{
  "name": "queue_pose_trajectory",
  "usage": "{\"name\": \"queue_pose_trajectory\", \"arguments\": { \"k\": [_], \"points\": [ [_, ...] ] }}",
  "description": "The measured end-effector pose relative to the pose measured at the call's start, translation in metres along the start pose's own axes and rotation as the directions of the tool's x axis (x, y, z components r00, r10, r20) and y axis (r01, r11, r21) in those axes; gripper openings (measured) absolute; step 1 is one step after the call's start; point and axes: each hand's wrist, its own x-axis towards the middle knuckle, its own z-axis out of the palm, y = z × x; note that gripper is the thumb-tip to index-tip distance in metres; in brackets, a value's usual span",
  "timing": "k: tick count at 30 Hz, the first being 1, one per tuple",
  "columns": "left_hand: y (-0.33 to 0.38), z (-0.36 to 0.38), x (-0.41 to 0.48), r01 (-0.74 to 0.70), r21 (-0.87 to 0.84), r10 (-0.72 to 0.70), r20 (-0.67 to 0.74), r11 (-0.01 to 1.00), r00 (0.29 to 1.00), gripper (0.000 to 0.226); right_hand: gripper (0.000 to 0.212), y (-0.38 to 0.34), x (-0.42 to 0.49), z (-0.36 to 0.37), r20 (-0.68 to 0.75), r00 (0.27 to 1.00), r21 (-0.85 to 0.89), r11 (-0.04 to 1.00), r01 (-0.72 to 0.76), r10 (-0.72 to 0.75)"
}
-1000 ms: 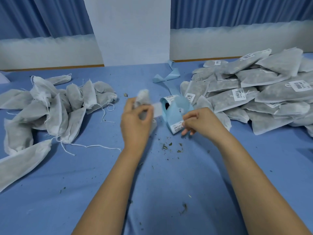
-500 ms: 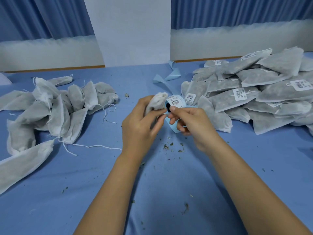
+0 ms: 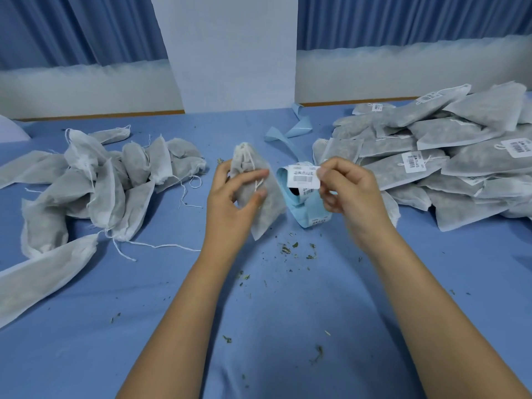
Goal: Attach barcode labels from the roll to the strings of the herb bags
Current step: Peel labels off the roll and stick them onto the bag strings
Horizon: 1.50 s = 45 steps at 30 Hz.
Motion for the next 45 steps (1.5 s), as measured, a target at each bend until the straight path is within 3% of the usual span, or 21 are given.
{"name": "queue_pose_trajectory", "arguments": {
  "k": [3, 5, 10, 14, 18, 23, 25, 28, 32, 35, 41, 45],
  "points": [
    [0.002, 0.005, -0.001, -0.009, -0.042, 0.012, 0.074, 0.999, 0.997, 0.04, 0.024, 0.003, -0.008, 0.013, 0.212, 0.972, 0.033, 0.995, 0.093, -0.098],
    [0.003, 0.006, -0.003, -0.033, -0.062, 0.039, 0.103, 0.998, 0.994, 0.044, 0.023, 0.009, -0.009, 0.018, 0.229, 0.967, -0.053, 0.99, 0.128, -0.113],
    [0.003, 0.007, -0.003, -0.037, -0.104, 0.054, 0.164, 0.994, 0.985, 0.049, 0.014, 0.02, -0.004, 0.019, 0.128, 0.987, -0.186, 0.975, 0.122, -0.099],
    [0.005, 0.006, -0.004, -0.024, -0.121, 0.053, 0.236, 0.992, 0.97, 0.05, 0.019, 0.024, -0.002, 0.019, 0.086, 0.991, -0.217, 0.969, 0.121, -0.105],
    [0.008, 0.005, -0.005, 0.017, -0.165, 0.016, 0.197, 0.986, 0.98, 0.033, 0.025, 0.026, -0.003, 0.02, 0.057, 0.994, -0.291, 0.951, 0.103, -0.09],
    [0.01, 0.007, -0.006, 0.048, -0.19, -0.022, 0.139, 0.981, 0.99, 0.036, 0.047, 0.029, -0.002, 0.017, -0.142, 0.989, -0.625, 0.778, -0.055, -0.043],
    [0.009, 0.008, -0.006, 0.061, -0.217, -0.032, 0.132, 0.974, 0.991, 0.035, 0.037, 0.029, -0.001, 0.017, -0.137, 0.989, -0.538, 0.843, -0.023, -0.06],
    [0.01, 0.01, -0.007, 0.058, -0.257, -0.036, 0.089, 0.965, 0.995, 0.027, 0.013, 0.027, -0.001, 0.021, -0.011, 0.997, -0.253, 0.965, 0.073, -0.078],
    [0.018, 0.019, -0.006, 0.101, -0.294, -0.11, -0.013, 0.951, 0.994, 0.03, 0.019, 0.024, -0.004, 0.022, -0.001, 0.996, -0.174, 0.981, 0.084, -0.085],
    [0.028, 0.027, -0.002, 0.118, -0.333, -0.141, -0.044, 0.935, 0.989, 0.03, 0.014, 0.019, -0.01, 0.015, 0.008, 1.0, -0.053, 0.998, -0.029, 0.03],
    [0.057, 0.067, 0.0, 0.185, -0.344, -0.181, 0.046, 0.92, 0.982, 0.025, 0.005, -0.003, -0.027, -0.026, -0.08, 0.993, -0.012, 0.996, -0.089, 0.087],
    [0.073, 0.098, 0.002, 0.234, -0.344, -0.215, 0.093, 0.909, 0.972, 0.024, 0.019, -0.013, -0.044, -0.068, 0.033, 0.972, -0.104, 0.968, -0.227, 0.232]
  ]
}}
